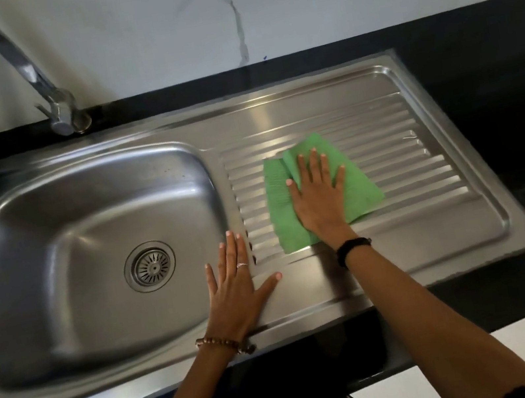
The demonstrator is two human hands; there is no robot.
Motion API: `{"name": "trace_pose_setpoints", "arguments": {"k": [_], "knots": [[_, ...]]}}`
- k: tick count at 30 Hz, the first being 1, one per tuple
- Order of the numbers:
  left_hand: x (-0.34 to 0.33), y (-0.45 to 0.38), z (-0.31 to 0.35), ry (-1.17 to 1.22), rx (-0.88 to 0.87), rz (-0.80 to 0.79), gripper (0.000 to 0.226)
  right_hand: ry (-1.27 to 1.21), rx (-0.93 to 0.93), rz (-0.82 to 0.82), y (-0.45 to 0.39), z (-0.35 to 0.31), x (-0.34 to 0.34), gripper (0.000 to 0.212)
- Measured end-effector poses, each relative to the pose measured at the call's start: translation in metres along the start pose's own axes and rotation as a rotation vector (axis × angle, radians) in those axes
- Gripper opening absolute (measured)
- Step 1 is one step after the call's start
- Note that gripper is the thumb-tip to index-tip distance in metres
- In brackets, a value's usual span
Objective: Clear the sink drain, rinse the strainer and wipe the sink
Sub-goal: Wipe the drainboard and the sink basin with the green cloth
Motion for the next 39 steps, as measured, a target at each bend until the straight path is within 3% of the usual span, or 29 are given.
{"name": "trace_pose_setpoints", "arguments": {"k": [4, 8, 17, 23, 30, 34, 39], "knots": [[0.0, 0.009, -0.003, -0.033, 0.029, 0.003, 0.102, 0.002, 0.13, 0.016, 0.007, -0.057, -0.009, 0.057], [0.004, 0.015, 0.001, -0.018, 0.055, 0.01, 0.089, -0.018, 0.174, 0.025, 0.009, -0.068, -0.012, 0.055], [0.004, 0.013, 0.0, 0.021, 0.136, -0.02, 0.096, -0.083, 0.389, 0.097, 0.0, -0.081, 0.0, 0.045], [0.005, 0.011, 0.003, 0.015, 0.222, -0.06, 0.099, -0.113, 0.169, 0.062, -0.004, -0.07, -0.006, 0.067], [0.002, 0.021, 0.014, 0.042, 0.37, 0.02, 0.091, 0.011, 0.579, -0.035, 0.009, -0.086, -0.01, 0.055], [-0.004, 0.035, 0.026, 0.05, 0.391, 0.094, 0.082, 0.051, 0.668, -0.062, 0.025, -0.087, -0.013, 0.057], [-0.007, 0.04, 0.031, -0.026, 0.352, 0.077, 0.085, 0.077, 0.721, -0.074, 0.045, -0.082, -0.015, 0.064]]}}
Point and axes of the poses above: each hand's wrist, its own y-axis away from the middle knuckle, its own x-axis out of the back of the hand, z = x × y, the point moved 5 cm from there along -y, towards the middle knuckle
